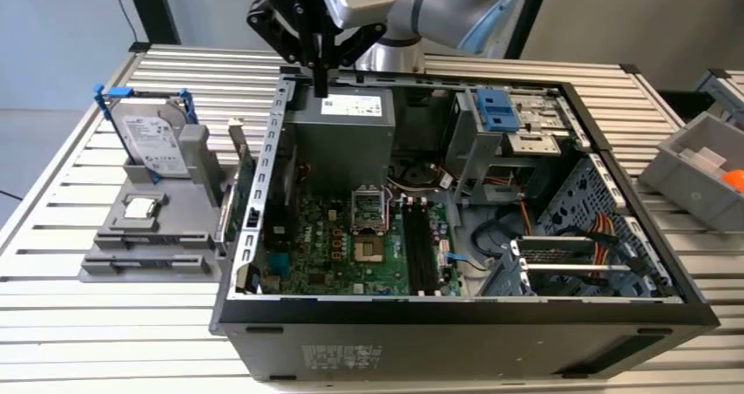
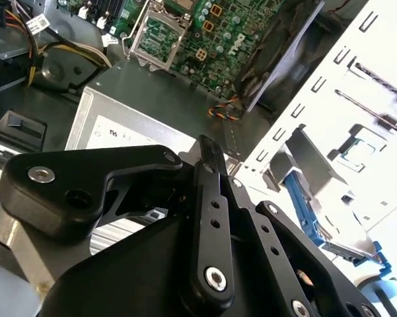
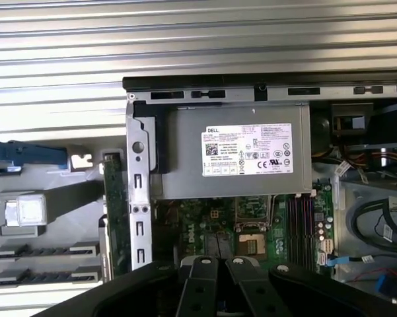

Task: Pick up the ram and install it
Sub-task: 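Reach for the ram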

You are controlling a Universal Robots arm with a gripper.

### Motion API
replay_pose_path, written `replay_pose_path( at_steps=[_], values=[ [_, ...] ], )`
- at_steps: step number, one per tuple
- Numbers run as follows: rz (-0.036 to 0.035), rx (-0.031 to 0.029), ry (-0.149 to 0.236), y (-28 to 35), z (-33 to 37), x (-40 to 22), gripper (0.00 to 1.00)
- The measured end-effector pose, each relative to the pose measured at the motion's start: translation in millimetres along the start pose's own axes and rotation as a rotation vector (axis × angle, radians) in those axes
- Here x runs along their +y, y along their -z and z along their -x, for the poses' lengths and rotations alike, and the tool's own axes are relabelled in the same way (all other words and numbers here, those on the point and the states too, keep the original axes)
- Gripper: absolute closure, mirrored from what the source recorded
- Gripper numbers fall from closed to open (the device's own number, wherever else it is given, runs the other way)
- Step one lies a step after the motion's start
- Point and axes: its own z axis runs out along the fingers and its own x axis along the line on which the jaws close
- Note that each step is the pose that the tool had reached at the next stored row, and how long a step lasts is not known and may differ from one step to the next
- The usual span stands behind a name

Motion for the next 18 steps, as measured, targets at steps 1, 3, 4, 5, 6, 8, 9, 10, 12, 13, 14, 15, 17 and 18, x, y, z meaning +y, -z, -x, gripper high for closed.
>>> replay_pose_path(
  at_steps=[1, 3, 4, 5, 6, 8, 9, 10, 12, 13, 14, 15, 17, 18],
  values=[
    [0.0000, 0.0000, 0.000, 0.0, -0.5, 0.0, 1.00],
    [0.0000, 0.0000, 0.000, 0.0, -1.4, -0.1, 1.00],
    [0.0000, 0.0000, 0.000, 0.0, -1.8, -0.1, 1.00],
    [0.0001, 0.0000, 0.000, 0.0, -2.2, -0.2, 1.00],
    [0.0000, 0.0000, 0.000, 0.1, -2.6, -0.2, 1.00],
    [0.0000, 0.0000, 0.000, 0.1, -3.3, -0.2, 1.00],
    [0.0000, 0.0000, 0.000, 0.1, -3.6, -0.3, 1.00],
    [0.0000, 0.0000, 0.000, 0.1, -4.0, -0.3, 1.00],
    [-0.0001, 0.0000, 0.000, 0.1, -4.7, -0.3, 1.00],
    [0.0000, 0.0000, 0.000, 0.1, -5.0, -0.4, 1.00],
    [0.0000, 0.0000, 0.000, 0.1, -5.4, -0.4, 1.00],
    [0.0000, 0.0000, 0.000, 0.1, -5.7, -0.4, 1.00],
    [0.0000, 0.0000, 0.000, 0.1, -6.4, -0.5, 1.00],
    [0.0000, -0.0001, 0.000, 0.1, -6.8, -0.5, 1.00]
  ],
)
